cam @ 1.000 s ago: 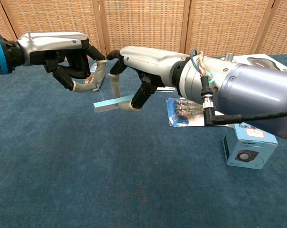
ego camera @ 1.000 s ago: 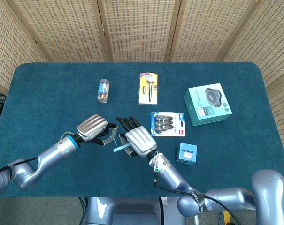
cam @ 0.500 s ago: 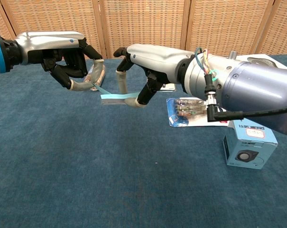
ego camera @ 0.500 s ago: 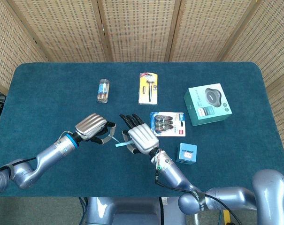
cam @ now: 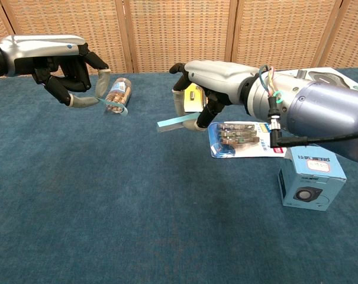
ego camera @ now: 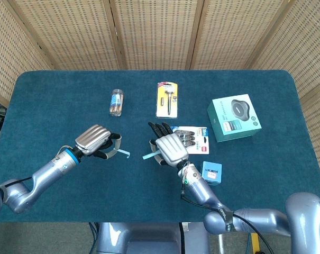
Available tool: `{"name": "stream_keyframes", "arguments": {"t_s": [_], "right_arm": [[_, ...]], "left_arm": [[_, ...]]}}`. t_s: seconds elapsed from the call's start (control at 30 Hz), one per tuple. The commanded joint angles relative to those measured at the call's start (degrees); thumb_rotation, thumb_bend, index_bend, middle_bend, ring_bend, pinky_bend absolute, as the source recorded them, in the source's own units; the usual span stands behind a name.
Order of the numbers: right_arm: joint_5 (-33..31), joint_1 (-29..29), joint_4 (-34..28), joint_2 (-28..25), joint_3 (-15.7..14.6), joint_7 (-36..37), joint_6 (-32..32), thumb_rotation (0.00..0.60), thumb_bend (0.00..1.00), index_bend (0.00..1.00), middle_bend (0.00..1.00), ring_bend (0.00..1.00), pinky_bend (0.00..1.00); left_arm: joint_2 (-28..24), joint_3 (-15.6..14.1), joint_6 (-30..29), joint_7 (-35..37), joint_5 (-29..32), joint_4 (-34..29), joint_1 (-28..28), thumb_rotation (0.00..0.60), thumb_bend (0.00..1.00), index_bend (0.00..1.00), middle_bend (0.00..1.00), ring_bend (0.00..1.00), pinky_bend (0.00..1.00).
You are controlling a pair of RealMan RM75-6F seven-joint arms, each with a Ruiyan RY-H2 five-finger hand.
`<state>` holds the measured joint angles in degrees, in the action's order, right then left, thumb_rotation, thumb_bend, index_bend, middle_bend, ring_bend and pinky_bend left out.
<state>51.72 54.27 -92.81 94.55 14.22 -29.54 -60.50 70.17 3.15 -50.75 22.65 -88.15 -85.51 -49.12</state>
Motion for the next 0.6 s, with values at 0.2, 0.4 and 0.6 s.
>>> {"name": "stream_keyframes", "arguments": {"t_s": [0.2,0.4,0.6], "right_arm": [[0.42,-0.55,1.58,0.18,-0.94,0.1,0.68,0.6,0.47,0.63,0.0,0.0,0.0],[-0.04,-0.49,2.84,0.98,-1.29,-0.63,1.09,0.6,0.47,0.63,0.0,0.0,0.0],[-1.46,-0.73,4.8,2.04,-1.11,-0.73,1.31,0.6,0.45,0.57,0.0,0.0,0.0]], "left_arm": [[-0.52,-1.4,-0.31,1.61,-0.61,2.69,1.2,0.6,0.72,0.83,1.0,0.91,0.95],[0.78,-2.77,-0.01,1.87,-0.8,6.94,2.17,0.6,0.68,0.83,0.99,0.91,0.95],[2.4,-4.28,2.02,-1.37,0.08,12.63,3.01,0.6,0.1,0.19,0.85,0.87,0.94]]}}
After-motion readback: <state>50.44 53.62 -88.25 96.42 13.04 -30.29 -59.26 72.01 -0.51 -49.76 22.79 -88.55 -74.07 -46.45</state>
